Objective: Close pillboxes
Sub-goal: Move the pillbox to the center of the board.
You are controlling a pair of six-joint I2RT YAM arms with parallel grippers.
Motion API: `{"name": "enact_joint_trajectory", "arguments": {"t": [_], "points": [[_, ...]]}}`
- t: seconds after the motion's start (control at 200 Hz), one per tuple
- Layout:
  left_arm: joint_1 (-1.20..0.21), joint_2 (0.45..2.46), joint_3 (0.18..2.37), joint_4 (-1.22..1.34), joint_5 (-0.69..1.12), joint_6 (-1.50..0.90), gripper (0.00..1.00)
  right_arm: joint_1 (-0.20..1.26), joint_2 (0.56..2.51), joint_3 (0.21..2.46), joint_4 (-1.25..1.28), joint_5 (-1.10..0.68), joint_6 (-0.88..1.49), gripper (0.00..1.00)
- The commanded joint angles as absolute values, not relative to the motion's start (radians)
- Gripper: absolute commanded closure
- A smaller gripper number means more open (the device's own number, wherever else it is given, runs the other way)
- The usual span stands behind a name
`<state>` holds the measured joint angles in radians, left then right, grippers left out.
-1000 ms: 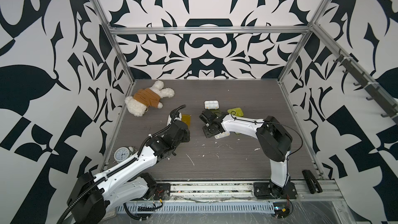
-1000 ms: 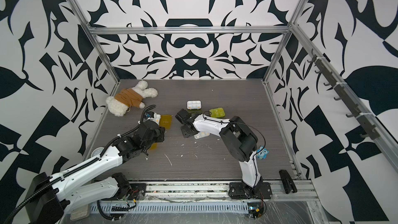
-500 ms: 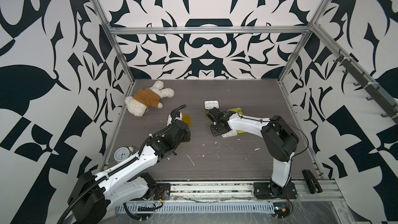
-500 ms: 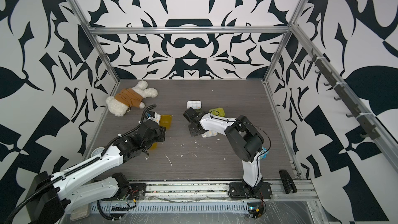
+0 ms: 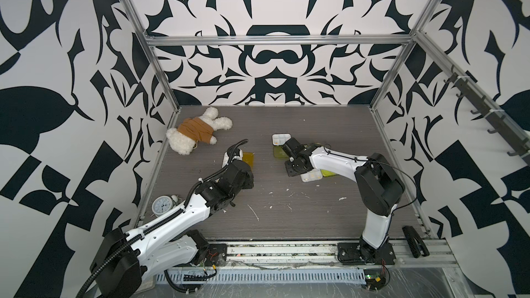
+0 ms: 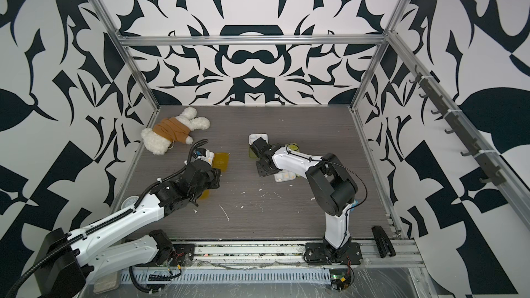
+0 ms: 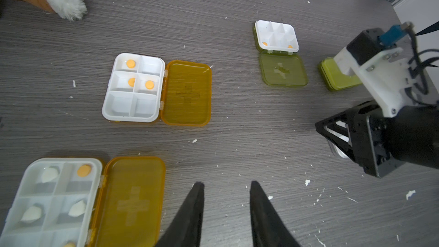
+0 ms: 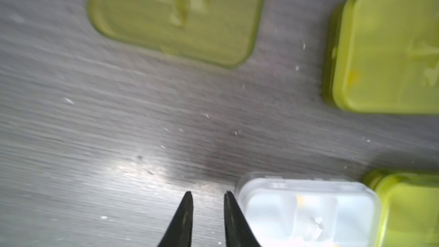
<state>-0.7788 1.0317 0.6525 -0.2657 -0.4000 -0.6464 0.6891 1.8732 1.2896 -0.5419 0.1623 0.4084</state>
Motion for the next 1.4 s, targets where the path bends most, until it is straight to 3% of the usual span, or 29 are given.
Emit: {"name": "enact_joint_trajectory", "arguments": {"t": [0.0, 0.145, 0.555, 1.395], "points": [[-0.773, 1.007, 0.662, -0.268, -0.406, -0.640, 0.64, 0.692, 1.876, 1.404, -0.541, 0.230, 0.395, 0.68], [-0.772, 0.997, 0.668, -0.284, -0.407, -0.628, 0.64, 0.677, 1.954, 1.507, -0.544, 0.264, 0.409, 0.59], [-0.760, 0.997, 0.684, -0.294, -0.393, -0.606, 0.63, 0.676, 2.170, 1.778, -0.603, 0.282, 0.376, 0.58], [-0.758, 0.991, 0.681, -0.304, -0.383, -0.615, 0.63, 0.688, 2.210, 1.730, -0.594, 0.222, 0.347, 0.64]]}}
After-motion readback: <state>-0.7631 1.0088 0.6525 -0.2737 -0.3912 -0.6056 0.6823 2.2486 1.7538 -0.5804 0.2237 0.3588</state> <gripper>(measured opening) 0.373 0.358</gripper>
